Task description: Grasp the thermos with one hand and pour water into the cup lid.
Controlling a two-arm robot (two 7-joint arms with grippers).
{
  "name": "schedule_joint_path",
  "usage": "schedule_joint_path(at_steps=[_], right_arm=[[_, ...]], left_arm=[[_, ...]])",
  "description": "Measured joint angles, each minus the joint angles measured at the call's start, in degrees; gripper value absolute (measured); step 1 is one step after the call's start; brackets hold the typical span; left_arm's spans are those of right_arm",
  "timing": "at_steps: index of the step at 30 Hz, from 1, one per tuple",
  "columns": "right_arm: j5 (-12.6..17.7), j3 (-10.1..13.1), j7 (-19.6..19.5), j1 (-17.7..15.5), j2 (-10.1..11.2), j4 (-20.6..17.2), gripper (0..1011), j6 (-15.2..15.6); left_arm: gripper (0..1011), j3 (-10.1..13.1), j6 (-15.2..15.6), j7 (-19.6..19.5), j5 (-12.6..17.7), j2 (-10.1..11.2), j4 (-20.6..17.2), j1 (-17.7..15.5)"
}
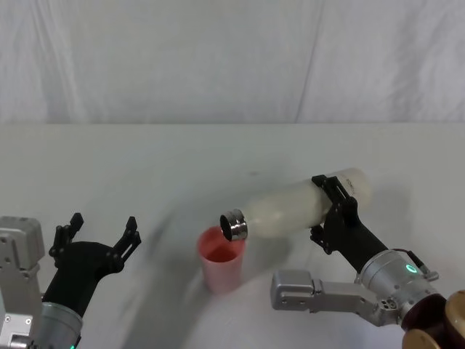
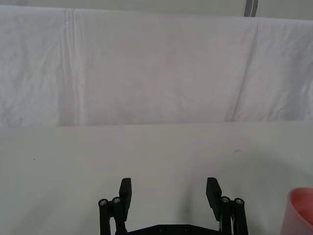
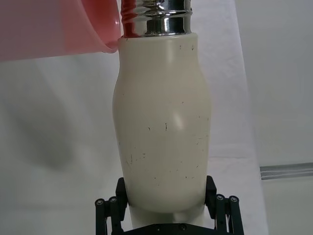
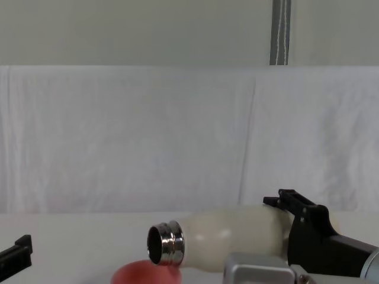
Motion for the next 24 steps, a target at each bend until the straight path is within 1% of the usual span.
schedule_joint_path(at_steps=[5,12,13,15,16,18,19,21,22,24], right_arm=[[1.2,0.5,0.3,-0.3,-0.2,-0.1,950,-0.3],[4.1,1.9,0.5,-1.2,-0.7,-1.3,950,-0.9],[5.1,2.4,0.7,-1.6,-0.9,-1.6,950,-1.1],[6.1,2.9,0.9,-1.9,-1.0,-2.0,950,-1.3],[7.3,3.5,1.1,-2.3,-1.2,-2.5,950,-1.6],[8.4,4.0,1.3,-2.6,-1.4,-2.9,950,-1.8],[9.6,4.6,1.6,-3.0,-1.6,-3.5,950,-2.1],[10.9,5.2,2.0,-3.4,-1.8,-4.1,950,-2.3],[12.2,5.8,2.4,-3.9,-1.9,-4.7,950,-2.5],[13.4,6.4,2.9,-4.2,-2.0,-5.3,950,-2.7]], left_arm=[[1001,0.0,0.0,0.0,0.0,0.0,0.0,0.0],[1001,0.0,0.0,0.0,0.0,0.0,0.0,0.0],[1001,0.0,0.0,0.0,0.0,0.0,0.0,0.0],[1001,0.0,0.0,0.0,0.0,0.0,0.0,0.0],[1001,0.0,0.0,0.0,0.0,0.0,0.0,0.0],[1001,0.0,0.0,0.0,0.0,0.0,0.0,0.0],[1001,0.0,0.0,0.0,0.0,0.0,0.0,0.0],[1001,0.0,0.0,0.0,0.0,0.0,0.0,0.0],[1001,0.0,0.0,0.0,0.0,0.0,0.0,0.0],[1001,0.0,0.0,0.0,0.0,0.0,0.0,0.0]])
